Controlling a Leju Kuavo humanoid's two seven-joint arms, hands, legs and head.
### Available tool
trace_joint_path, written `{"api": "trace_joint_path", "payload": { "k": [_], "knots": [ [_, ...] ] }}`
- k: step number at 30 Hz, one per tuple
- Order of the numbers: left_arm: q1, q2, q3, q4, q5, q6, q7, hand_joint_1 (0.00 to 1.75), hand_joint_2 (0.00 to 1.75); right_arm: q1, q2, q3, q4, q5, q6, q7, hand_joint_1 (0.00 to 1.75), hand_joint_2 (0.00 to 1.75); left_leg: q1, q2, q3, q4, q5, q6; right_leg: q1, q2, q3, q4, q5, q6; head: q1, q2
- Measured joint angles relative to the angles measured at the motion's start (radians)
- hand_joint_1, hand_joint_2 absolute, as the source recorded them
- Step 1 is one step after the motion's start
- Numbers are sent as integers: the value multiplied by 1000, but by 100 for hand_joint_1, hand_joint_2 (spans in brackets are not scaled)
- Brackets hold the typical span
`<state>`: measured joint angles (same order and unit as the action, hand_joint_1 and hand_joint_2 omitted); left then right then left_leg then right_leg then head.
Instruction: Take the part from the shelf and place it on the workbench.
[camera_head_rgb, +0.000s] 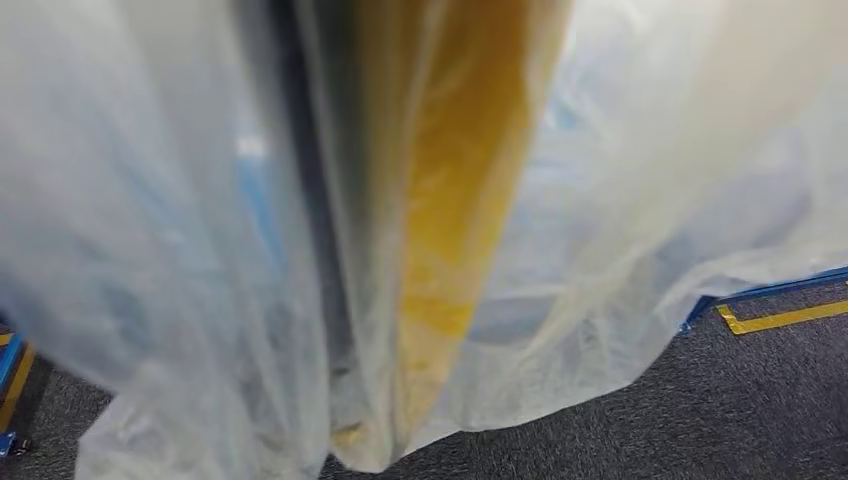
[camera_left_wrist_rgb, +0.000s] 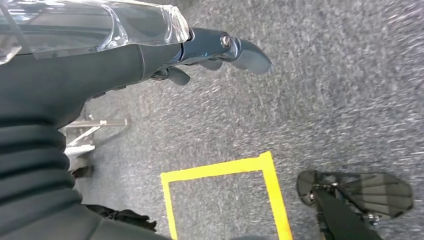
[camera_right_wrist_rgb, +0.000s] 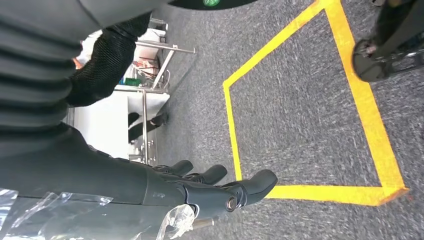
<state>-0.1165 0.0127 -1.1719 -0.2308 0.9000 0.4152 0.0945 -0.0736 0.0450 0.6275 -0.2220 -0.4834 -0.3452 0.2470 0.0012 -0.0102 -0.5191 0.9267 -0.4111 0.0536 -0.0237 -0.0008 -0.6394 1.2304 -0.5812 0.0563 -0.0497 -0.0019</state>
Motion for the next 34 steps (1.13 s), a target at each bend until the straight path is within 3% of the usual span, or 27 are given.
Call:
{"api": "trace_joint_path", "payload": {
  "k": [2, 4, 7, 9, 12, 13, 14, 15, 18, 20, 24, 25, 27, 28, 29, 30, 31, 33, 34],
  "knots": [
    [0, -1, 1, 0, 7, -3, 15, 0, 175, 1, -2, 0, 0, -1, 1, -6, 0, 175, 1, -5, 6, 6, -8, -9, -4, 1, 58, -137, 77, 3, 1, 0],
    [-1, -1, 6, 0, 8, -5, 30, 0, 175, 4, -4, -1, 0, 2, 5, -13, 0, 175, -2, -8, 5, 17, -19, -20, -5, 5, 101, -237, 117, -3, 1, 0],
    [6, -2, 33, 0, -27, -16, 38, 0, 175, 13, -5, -6, 0, 22, 19, -25, 0, 175, -1, -8, 3, 23, -26, -30, 0, 5, 107, -253, 119, -24, 1, 0],
    [16, -3, 57, 0, -64, -31, 34, 0, 175, 20, -7, -12, 0, 42, 33, -34, 0, 175, 4, -6, -11, 61, -51, -39, -2, 3, 107, -255, 122, -36, -1, 0],
    [35, -5, 99, -1, -118, -56, 27, 0, 175, 25, -8, -29, -2, 72, 53, -50, 0, 175, 9, -2, -103, 259, -146, -55, -4, -1, 107, -255, 121, -44, -6, 0],
    [44, -5, 114, -1, -136, -64, 26, 0, 175, 25, -8, -35, -4, 82, 60, -55, 0, 175, 10, -1, -132, 317, -164, -57, -3, -1, 108, -255, 120, -45, -7, 0],
    [53, -5, 131, -1, -153, -72, 23, 0, 175, 25, -8, -43, -8, 92, 67, -60, 0, 175, 11, -1, -146, 341, -163, -58, -4, -2, 109, -255, 119, -45, -7, 0],
    [62, -5, 150, -1, -171, -80, 20, 0, 175, 25, -9, -51, -14, 102, 74, -64, 0, 175, 11, 0, -139, 321, -141, -57, -4, -2, 111, -255, 118, -44, -7, 0],
    [89, -4, 213, 0, -224, -102, 11, 0, 175, 22, -10, -83, -38, 129, 93, -78, 0, 175, 8, 6, -44, 111, -40, -45, -2, -2, 120, -255, 114, -38, -8, 0],
    [102, -4, 251, 0, -254, -115, 9, 0, 175, 21, -10, -100, -52, 145, 104, -86, 0, 175, 1, 8, -12, 36, -19, -37, -1, -3, 122, -256, 110, -29, -9, 0],
    [136, -5, 351, 0, -336, -153, -6, 0, 175, 32, -15, -156, -79, 188, 134, -106, 0, 175, -3, 5, -3, 19, -15, -17, -3, -4, 120, -236, 89, -5, -8, 0],
    [142, -5, 382, 0, -359, -163, -10, 0, 175, 39, -17, -173, -84, 200, 142, -111, 0, 175, -1, 6, 0, 14, -12, -11, -3, -3, 105, -198, 65, -2, -8, 0],
    [147, -6, 436, -6, -402, -183, -17, 0, 175, 59, -22, -202, -86, 221, 158, -122, 0, 175, -2, 6, 0, 12, -11, -2, -1, -1, 46, -70, -4, 0, -6, 0],
    [146, -7, 458, -12, -423, -193, -21, 0, 175, 71, -24, -215, -86, 231, 165, -127, 0, 175, -3, 6, 0, 13, -11, 2, -1, -1, 17, -11, -28, 1, -5, 0],
    [145, -8, 478, -19, -443, -202, -24, 0, 175, 83, -26, -226, -86, 240, 172, -132, 0, 175, -4, 6, 0, 13, -11, 2, 0, -1, 1, 22, -35, 1, -5, 0],
    [141, -9, 496, -28, -462, -211, -27, 0, 175, 93, -28, -236, -86, 249, 179, -137, 0, 175, -5, 6, 0, 14, -11, 2, 0, -1, 5, 13, -21, 1, -5, 0],
    [137, -10, 514, -37, -479, -219, -29, 0, 175, 102, -30, -245, -86, 257, 185, -141, 0, 175, -4, 6, 1, 15, -12, 1, 0, -1, 27, -32, 9, 1, -4, 0],
    [127, -11, 549, -57, -511, -233, -36, 0, 175, 121, -33, -265, -83, 274, 197, -148, 0, 175, -5, 5, 2, 21, -16, -5, 0, 0, 98, -173, 73, 0, -4, 0],
    [124, -11, 559, -62, -519, -237, -38, 0, 175, 126, -34, -271, -83, 279, 201, -150, 0, 175, -5, 5, 2, 23, -18, -7, 0, 0, 118, -213, 88, -1, -4, 0]
  ]
}}
